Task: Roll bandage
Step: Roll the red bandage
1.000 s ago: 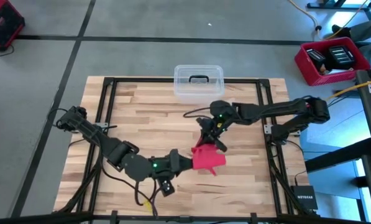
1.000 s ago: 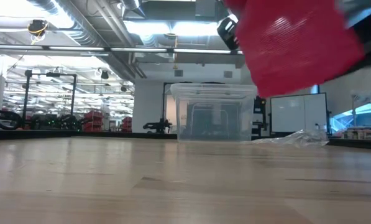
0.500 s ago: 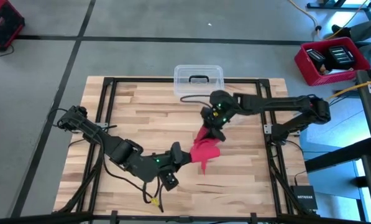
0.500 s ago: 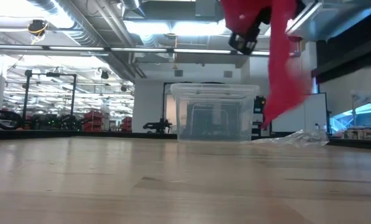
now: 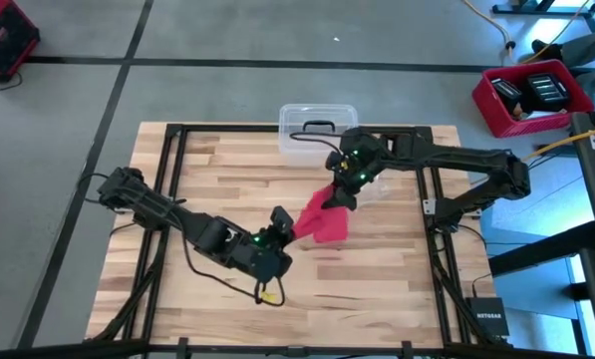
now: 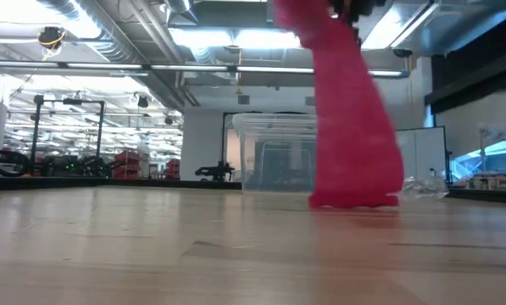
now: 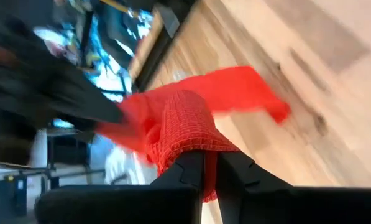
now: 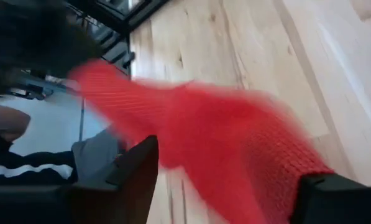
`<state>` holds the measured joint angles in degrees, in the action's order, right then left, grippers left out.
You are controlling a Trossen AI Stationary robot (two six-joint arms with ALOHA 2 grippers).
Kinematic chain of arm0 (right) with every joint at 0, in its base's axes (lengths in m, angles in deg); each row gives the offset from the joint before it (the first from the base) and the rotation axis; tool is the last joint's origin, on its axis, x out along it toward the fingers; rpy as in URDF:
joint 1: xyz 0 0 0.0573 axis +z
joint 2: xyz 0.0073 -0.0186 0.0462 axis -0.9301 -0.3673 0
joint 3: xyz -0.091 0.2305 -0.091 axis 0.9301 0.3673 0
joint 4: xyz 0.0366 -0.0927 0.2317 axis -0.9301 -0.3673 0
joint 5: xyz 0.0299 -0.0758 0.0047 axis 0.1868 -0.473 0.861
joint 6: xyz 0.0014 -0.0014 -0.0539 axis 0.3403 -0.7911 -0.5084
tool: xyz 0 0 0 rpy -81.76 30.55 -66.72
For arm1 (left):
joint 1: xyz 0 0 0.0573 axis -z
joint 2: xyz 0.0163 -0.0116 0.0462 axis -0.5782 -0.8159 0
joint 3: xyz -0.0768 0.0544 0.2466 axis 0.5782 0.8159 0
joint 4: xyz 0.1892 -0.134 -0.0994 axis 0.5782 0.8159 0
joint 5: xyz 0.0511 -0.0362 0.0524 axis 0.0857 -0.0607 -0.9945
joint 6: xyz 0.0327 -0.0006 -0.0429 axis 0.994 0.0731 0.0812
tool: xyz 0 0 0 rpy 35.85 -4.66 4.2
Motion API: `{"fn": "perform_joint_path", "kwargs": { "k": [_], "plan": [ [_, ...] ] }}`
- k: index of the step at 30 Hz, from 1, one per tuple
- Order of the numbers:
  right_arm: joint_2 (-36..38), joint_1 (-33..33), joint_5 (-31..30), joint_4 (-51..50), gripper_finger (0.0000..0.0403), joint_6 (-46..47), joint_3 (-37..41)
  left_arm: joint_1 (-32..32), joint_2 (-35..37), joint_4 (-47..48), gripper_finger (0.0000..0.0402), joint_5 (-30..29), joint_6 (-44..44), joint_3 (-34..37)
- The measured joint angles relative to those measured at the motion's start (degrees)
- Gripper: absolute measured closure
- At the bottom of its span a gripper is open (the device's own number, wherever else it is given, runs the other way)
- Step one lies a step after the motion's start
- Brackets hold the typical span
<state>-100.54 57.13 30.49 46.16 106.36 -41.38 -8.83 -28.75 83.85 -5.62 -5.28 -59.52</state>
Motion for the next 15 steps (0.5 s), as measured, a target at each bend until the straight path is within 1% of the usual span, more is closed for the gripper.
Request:
{"fn": "perform_joint_path", "kwargs": {
  "k": [6, 9, 12, 13, 14, 15],
  "plan": [
    [0.0, 0.0, -3.7, -8.1, 0.0166, 0.1, -6.3, -1.5, 0.0, 0.6, 0.0393, 0.0, -2.5, 3.0],
    [0.0, 0.0, -7.9, -10.9, 0.0166, -1.3, -9.2, -1.5, 0.0, 0.2, 0.0390, 0.0, -2.5, 3.1],
    [0.0, 0.0, -14.2, -10.7, 0.0166, -1.5, -10.2, -1.1, 0.0, -0.3, 0.0388, 0.0, -2.0, 3.1],
    [0.0, 0.0, -15.4, -10.6, 0.0166, -1.5, -10.2, -1.0, 0.0, -0.3, 0.0388, 0.0, -1.6, 3.1],
    [-0.3, 0.0, -15.0, -11.4, 0.0166, -1.1, -10.2, -0.9, 0.0, -0.4, 0.0389, 0.0, -1.4, 3.1],
    [-0.6, -0.2, -13.0, -12.8, 0.0166, -1.0, -10.2, -0.9, 0.0, -0.4, 0.0390, 0.0, -1.5, 3.1]
  ]
}}
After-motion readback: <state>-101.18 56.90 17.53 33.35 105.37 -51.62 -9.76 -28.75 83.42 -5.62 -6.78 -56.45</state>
